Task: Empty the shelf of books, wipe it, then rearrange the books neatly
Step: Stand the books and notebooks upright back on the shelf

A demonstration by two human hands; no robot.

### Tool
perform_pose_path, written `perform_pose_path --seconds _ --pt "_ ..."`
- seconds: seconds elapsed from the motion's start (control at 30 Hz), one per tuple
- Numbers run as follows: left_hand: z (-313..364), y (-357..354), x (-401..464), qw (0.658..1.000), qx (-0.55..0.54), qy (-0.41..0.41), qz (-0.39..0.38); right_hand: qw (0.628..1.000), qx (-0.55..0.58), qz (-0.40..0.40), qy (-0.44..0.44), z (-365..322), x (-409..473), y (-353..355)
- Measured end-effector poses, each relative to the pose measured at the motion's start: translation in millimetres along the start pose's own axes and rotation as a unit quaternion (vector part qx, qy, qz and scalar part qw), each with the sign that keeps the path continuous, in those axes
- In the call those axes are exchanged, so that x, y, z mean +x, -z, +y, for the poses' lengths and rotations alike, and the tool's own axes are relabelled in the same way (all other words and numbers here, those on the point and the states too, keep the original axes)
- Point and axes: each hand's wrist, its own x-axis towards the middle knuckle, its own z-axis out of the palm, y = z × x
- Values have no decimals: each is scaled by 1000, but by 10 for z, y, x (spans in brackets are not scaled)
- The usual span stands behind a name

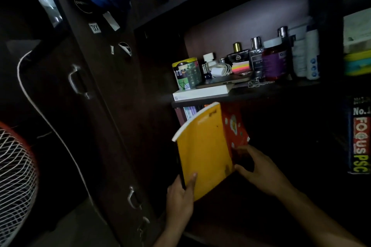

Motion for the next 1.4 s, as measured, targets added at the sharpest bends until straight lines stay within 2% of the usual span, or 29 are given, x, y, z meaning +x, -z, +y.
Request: perform_pose_path --seconds 0.1,0.2,0.37,0.47,0.67,0.83,1.0,1.13,1.4 --pt "-6 21 27 995 -54 42 77 998 29 42 -38 45 27 -65" --pt "-14 25 30 992 -53 49 102 995 34 49 -79 31 204 -140" --pt "-75 -1 59 995 -54 27 80 982 131 94 -95 -174 595 -339" --pt "-92 -15 92 994 -62 37 84 981 136 115 -82 -99 660 -457" --pt "-131 -22 64 994 -63 27 90 991 57 112 -46 -153 670 -459" --pt "-88 -20 6 995 -56 35 81 987 -8 157 -42 -310 638 -467" --pt "20 -18 -56 994 -67 2 86 978 -42 200 -46 -341 627 -456" --pt "10 -4 -111 996 -69 -23 49 967 -24 245 -64 -245 609 -350" --pt "5 -27 -103 999 -30 -40 2 957 69 271 -77 -202 597 -272"
